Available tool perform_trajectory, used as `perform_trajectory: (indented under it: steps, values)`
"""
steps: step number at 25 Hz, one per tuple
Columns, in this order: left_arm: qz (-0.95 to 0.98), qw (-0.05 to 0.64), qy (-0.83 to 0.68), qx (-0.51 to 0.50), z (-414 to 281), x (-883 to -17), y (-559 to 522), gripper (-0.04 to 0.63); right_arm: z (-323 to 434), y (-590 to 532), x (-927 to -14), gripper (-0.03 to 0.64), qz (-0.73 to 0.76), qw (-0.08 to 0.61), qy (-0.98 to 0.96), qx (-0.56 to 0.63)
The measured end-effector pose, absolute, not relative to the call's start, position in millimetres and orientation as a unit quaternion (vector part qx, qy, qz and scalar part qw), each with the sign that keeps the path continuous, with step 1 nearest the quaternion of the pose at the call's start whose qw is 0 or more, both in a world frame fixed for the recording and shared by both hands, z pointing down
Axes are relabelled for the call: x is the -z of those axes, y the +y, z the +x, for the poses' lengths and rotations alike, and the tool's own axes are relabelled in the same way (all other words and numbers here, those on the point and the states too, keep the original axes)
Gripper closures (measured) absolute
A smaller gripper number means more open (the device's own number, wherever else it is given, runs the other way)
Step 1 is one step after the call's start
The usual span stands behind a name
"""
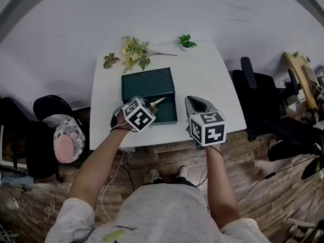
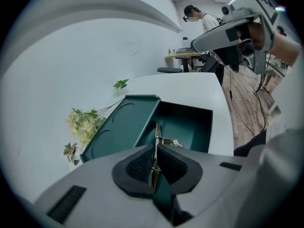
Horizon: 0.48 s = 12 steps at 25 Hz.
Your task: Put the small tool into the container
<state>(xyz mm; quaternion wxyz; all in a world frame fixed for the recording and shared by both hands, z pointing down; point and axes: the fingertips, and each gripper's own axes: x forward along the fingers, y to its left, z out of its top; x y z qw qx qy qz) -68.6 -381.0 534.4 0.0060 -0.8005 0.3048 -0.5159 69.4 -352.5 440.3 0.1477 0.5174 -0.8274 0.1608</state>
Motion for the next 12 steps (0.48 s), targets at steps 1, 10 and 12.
perform_trajectory:
  steps: [1, 10, 12]
  values:
    - [-0.802, 0.001, 0.304, 0.514, -68.0, -535.2, -379.7, 0.571, 69.6, -352.9, -440.6, 0.614, 0.516, 0.148, -0.828, -0.161]
    - [-0.808, -0.026, 0.294, 0.510, -65.8, -546.8, -368.8, 0.551, 62.1, -354.5, -445.1, 0.614, 0.502, 0.150, -0.836, -0.164]
    - [-0.810, -0.032, 0.292, 0.507, -64.2, -548.2, -365.2, 0.548, 60.7, -353.5, -446.7, 0.614, 0.499, 0.152, -0.837, -0.165]
